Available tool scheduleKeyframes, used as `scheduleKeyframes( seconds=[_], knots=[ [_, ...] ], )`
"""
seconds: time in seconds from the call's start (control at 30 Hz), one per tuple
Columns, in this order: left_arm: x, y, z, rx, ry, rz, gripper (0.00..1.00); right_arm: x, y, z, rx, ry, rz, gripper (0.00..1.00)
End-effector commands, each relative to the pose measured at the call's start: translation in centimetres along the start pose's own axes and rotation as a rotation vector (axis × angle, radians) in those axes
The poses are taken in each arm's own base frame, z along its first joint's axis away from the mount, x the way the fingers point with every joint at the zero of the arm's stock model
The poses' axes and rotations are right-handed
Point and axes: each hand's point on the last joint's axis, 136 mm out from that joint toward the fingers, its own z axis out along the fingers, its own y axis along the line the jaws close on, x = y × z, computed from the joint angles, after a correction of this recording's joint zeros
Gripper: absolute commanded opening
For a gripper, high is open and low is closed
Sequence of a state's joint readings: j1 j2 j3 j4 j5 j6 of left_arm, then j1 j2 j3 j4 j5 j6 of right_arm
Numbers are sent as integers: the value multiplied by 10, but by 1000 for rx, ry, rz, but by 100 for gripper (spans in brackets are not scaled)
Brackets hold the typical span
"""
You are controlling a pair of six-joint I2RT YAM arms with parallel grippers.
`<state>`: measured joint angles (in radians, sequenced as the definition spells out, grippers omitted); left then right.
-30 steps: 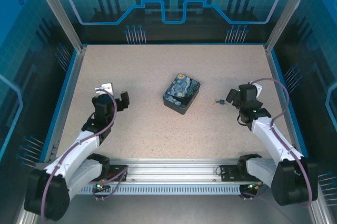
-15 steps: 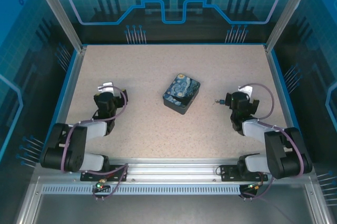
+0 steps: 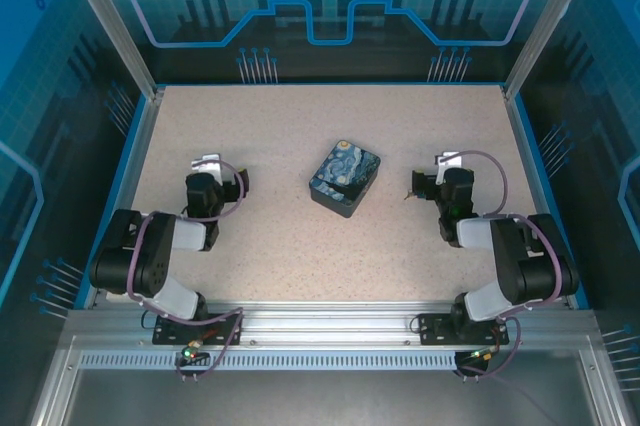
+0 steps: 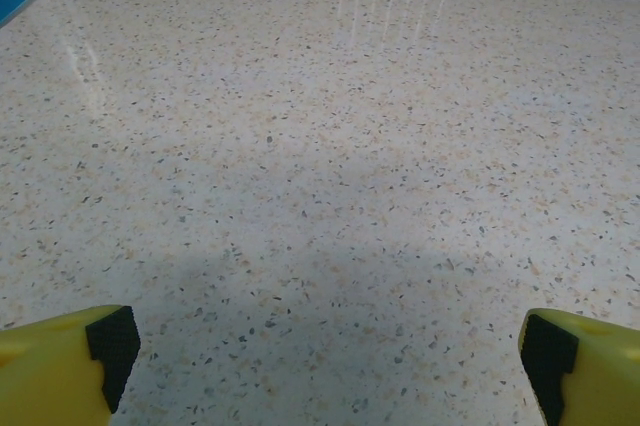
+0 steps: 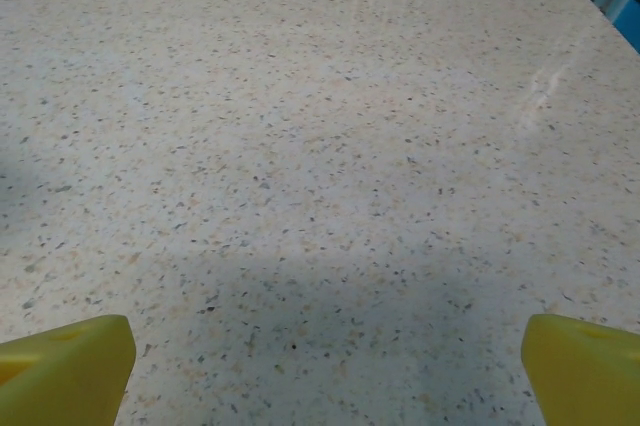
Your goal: Unlock a padlock with a key
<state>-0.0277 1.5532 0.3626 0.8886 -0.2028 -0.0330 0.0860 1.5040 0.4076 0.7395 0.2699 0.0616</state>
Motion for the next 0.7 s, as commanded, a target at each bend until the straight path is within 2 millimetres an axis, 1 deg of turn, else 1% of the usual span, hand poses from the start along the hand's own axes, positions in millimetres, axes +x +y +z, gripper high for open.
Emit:
scheduleKeyframes(
  seconds=[0.0,0.17,0.67],
  knots=[
    [-16,-3,2,33,-45,-2,99,-15,6,0,-54,-53,-11,100],
    [-16,-3,2,33,-44,-1,99,-16,7,-1,-11,-67,-36,100],
    [-16,-3,2,34,-47,1,99,-15,10,0,-75,-56,-21,100]
  ],
)
